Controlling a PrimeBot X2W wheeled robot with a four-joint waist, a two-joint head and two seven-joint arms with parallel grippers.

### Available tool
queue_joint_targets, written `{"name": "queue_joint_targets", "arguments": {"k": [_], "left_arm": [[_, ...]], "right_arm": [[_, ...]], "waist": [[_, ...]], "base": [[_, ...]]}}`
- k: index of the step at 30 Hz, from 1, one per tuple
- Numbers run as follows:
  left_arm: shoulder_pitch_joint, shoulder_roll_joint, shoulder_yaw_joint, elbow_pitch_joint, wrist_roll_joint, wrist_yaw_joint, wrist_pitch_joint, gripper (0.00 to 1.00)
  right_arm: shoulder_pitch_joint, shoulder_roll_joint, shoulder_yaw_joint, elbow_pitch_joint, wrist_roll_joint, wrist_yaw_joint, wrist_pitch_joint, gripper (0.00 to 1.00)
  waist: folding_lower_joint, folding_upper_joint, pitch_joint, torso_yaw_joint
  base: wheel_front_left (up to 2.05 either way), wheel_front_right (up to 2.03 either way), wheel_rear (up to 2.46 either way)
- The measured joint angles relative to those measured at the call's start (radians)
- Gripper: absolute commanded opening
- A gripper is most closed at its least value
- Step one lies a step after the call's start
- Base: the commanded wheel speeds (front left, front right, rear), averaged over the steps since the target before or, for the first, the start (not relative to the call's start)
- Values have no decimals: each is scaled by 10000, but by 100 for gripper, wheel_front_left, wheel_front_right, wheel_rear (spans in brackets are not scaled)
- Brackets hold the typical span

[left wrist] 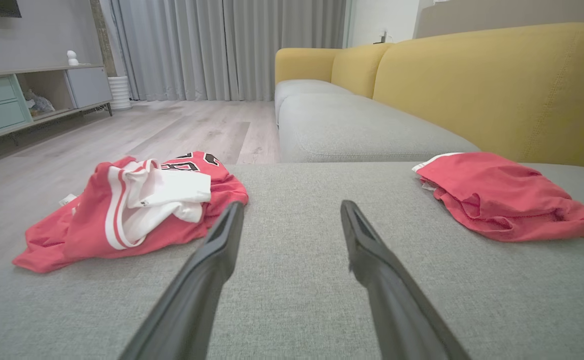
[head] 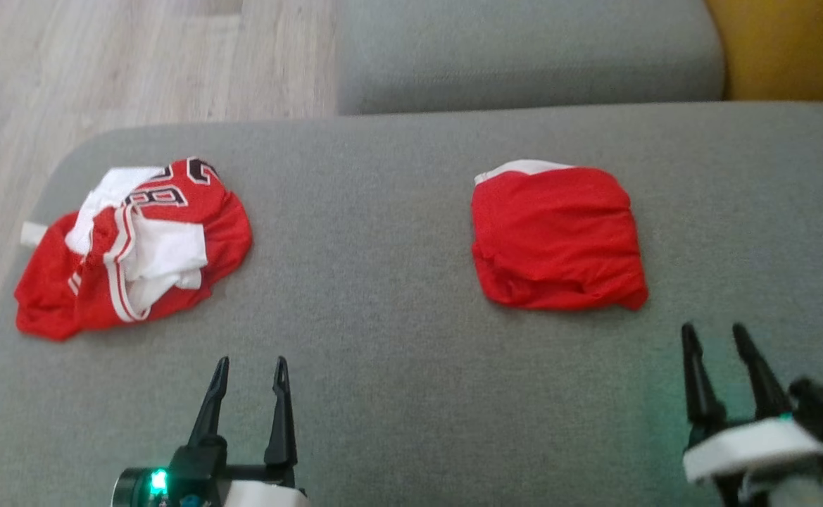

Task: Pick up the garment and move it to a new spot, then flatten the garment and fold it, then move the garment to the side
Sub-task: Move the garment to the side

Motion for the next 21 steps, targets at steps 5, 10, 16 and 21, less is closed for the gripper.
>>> {"name": "queue_joint_targets", "arguments": {"k": [5,10,16,21], "left_arm": [[-310,0,-257,-150,0,15,-2,100],[-1406,-10,-487,-320,-2,94,-2,100],[-1798,-19,-865,-295,-61,107,-2,100],[-1884,-21,-890,-290,-117,247,-2,100]], "right_arm": [[-2159,-817,477,1896,1676,0,249,100],[-4987,-1833,1440,3526,3225,0,1678,100],[-5892,-2284,2740,4629,4226,0,2819,100],[-6205,-2422,3530,4800,4773,0,2947,0]], "waist": [[0,0,764,140],[4,0,1860,344],[2,0,2536,714],[0,0,2756,842]], "base": [[0,0,0],[0,0,0],[0,0,0],[0,0,0]]}}
